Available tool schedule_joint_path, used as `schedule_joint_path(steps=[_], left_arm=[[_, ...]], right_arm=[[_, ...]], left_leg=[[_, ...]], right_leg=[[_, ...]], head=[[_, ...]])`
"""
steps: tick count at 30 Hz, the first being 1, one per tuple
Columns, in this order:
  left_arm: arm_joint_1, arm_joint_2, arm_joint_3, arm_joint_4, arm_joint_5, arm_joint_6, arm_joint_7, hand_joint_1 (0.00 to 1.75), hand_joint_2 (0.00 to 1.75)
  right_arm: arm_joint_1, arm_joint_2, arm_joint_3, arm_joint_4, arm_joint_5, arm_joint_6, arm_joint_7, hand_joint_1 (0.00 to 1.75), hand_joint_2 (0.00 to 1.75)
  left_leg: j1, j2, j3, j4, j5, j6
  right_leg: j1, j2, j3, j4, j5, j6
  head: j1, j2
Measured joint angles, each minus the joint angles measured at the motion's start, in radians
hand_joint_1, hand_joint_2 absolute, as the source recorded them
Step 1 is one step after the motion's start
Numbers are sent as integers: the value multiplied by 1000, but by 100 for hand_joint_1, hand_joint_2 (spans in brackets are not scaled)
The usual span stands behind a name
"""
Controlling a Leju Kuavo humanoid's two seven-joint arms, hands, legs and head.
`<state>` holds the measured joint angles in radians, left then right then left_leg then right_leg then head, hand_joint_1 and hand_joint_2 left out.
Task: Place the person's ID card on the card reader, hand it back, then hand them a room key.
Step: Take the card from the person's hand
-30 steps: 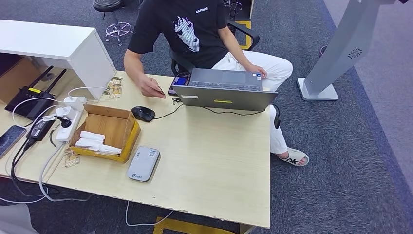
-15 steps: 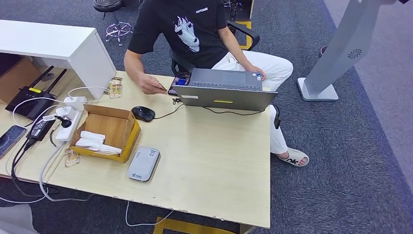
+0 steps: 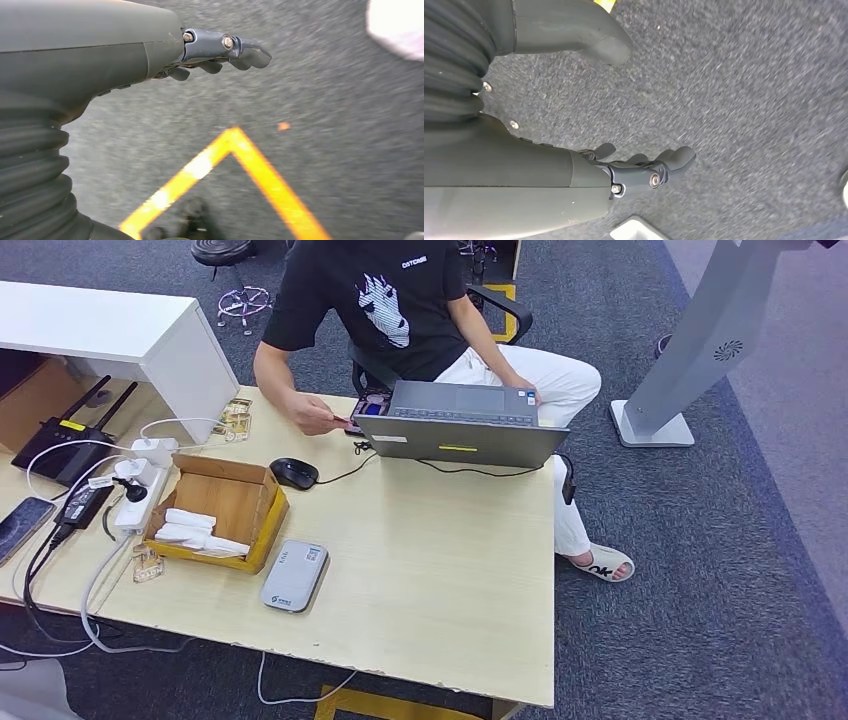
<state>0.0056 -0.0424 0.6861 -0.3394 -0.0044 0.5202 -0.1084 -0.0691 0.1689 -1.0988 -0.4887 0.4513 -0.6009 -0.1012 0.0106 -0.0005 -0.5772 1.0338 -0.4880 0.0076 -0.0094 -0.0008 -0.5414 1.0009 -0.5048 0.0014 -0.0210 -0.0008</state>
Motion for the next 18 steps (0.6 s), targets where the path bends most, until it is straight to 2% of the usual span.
schedule_joint_path(steps=[12,18], left_arm=[[0,-57,233,-315,-69,-53,-131,0,175],[12,-94,315,-510,-64,-100,-200,0,175]], right_arm=[[-1,33,-147,-65,59,-27,23,0,175],[-3,51,-202,-90,87,-36,36,0,175]], left_leg=[[0,0,0,0,0,0],[0,0,0,0,0,0]], right_leg=[[0,0,1,0,0,0],[0,0,1,0,0,0]], head=[[0,0],[0,0]])
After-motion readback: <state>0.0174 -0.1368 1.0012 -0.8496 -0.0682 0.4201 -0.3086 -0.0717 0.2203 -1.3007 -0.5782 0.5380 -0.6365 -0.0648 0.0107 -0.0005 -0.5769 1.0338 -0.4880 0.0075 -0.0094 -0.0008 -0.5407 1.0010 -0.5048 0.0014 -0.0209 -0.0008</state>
